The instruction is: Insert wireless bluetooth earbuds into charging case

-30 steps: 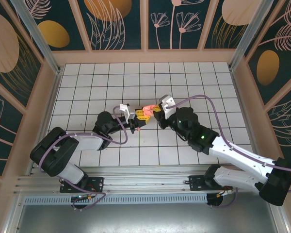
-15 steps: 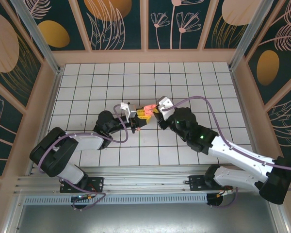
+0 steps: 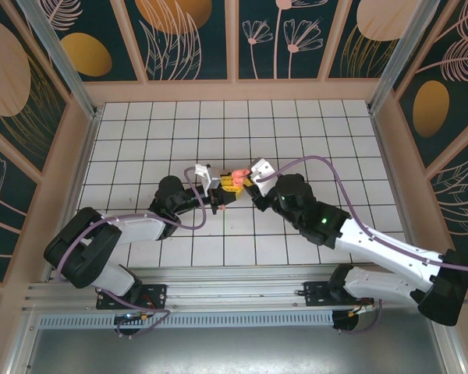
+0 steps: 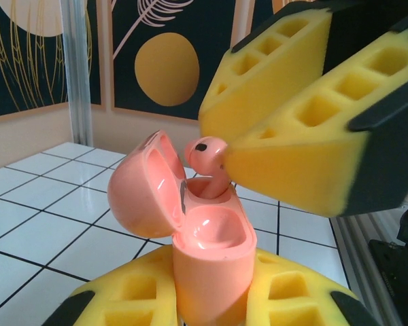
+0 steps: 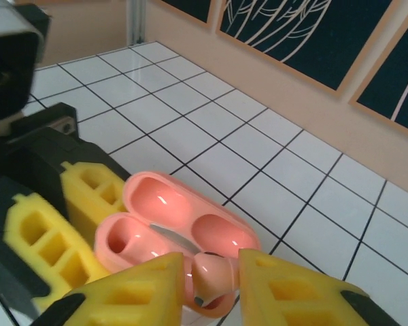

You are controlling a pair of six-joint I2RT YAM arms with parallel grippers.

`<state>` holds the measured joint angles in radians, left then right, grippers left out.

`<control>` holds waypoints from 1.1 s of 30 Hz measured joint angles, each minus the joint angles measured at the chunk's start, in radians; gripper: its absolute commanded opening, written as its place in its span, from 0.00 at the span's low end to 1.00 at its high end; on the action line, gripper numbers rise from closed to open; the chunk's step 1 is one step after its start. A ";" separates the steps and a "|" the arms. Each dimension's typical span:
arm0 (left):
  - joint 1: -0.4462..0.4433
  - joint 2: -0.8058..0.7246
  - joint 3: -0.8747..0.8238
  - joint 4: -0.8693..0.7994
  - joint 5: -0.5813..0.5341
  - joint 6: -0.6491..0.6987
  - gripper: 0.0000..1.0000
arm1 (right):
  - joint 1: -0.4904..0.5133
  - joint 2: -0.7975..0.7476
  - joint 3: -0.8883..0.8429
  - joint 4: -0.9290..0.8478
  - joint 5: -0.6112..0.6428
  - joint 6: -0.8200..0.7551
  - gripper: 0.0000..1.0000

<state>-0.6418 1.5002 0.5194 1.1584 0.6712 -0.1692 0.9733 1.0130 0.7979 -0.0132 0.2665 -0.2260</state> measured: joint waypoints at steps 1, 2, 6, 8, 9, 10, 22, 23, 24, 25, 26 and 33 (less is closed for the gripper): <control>0.000 0.000 0.001 -0.001 -0.002 0.000 0.00 | 0.002 -0.007 0.000 0.000 -0.014 0.004 0.34; 0.000 0.000 0.002 -0.002 -0.003 0.001 0.00 | 0.004 -0.014 0.000 0.000 -0.029 0.009 0.37; 0.000 0.000 0.008 -0.003 -0.007 0.008 0.00 | 0.004 -0.032 0.000 0.000 -0.074 0.033 0.45; 0.000 0.000 0.009 -0.004 -0.008 0.011 0.00 | 0.001 -0.039 0.000 0.000 -0.095 0.048 0.48; 0.000 0.000 0.010 -0.004 -0.008 0.011 0.00 | -0.002 -0.042 0.000 0.000 -0.108 0.053 0.49; 0.000 0.000 0.010 -0.005 -0.008 0.011 0.00 | -0.009 -0.045 0.000 0.000 -0.120 0.061 0.50; 0.000 -0.002 0.010 -0.011 -0.011 0.027 0.00 | -0.208 -0.089 0.015 0.001 -0.377 0.192 0.56; 0.000 -0.002 0.010 -0.011 -0.011 0.027 0.00 | -0.232 -0.093 0.017 0.001 -0.408 0.208 0.56; 0.000 -0.002 0.010 -0.011 -0.011 0.027 0.00 | -0.255 -0.098 0.018 0.001 -0.440 0.224 0.56; 0.000 -0.002 0.010 -0.011 -0.011 0.027 0.00 | -0.278 -0.101 0.019 0.002 -0.473 0.241 0.56; 0.000 -0.002 0.010 -0.011 -0.011 0.027 0.00 | -0.295 -0.102 0.021 0.002 -0.502 0.256 0.56; 0.000 -0.002 0.010 -0.016 -0.010 0.038 0.00 | -0.378 -0.084 0.039 -0.006 -0.671 0.334 0.46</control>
<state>-0.6418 1.4982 0.5297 1.1423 0.6609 -0.1310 0.5949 0.9287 0.8371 -0.0196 -0.4046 0.1078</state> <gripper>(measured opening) 0.171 0.492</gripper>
